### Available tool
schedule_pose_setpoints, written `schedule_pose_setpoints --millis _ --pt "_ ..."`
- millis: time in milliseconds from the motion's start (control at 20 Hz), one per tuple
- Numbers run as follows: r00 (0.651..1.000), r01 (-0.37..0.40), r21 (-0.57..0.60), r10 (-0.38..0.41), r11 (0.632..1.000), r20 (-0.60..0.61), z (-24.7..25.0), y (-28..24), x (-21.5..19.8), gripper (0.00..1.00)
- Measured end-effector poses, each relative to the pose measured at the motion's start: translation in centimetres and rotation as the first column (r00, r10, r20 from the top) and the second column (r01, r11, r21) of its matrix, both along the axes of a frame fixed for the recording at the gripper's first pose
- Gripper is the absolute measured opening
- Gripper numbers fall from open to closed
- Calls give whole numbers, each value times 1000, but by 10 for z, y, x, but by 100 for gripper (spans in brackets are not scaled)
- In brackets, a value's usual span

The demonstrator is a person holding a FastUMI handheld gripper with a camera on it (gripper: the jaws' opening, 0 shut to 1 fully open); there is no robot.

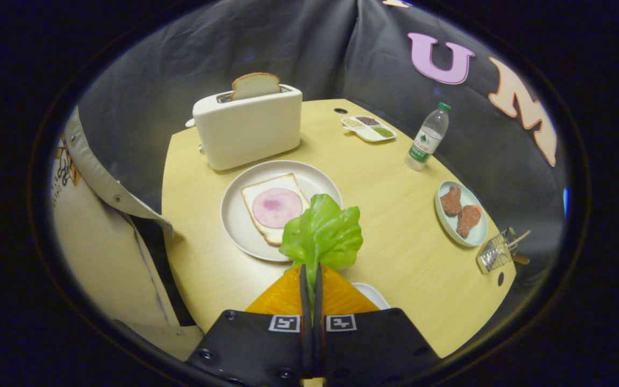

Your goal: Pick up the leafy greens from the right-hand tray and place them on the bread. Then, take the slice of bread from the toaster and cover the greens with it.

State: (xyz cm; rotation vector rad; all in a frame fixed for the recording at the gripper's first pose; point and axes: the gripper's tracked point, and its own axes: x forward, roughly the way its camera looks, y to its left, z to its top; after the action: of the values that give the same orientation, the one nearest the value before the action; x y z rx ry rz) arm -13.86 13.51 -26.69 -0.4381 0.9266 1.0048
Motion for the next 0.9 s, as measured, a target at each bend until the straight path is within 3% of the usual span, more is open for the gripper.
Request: schedule_pose_setpoints --millis 900 --pt "990 -128 52 130 990 -52 -10 104 -9 4"
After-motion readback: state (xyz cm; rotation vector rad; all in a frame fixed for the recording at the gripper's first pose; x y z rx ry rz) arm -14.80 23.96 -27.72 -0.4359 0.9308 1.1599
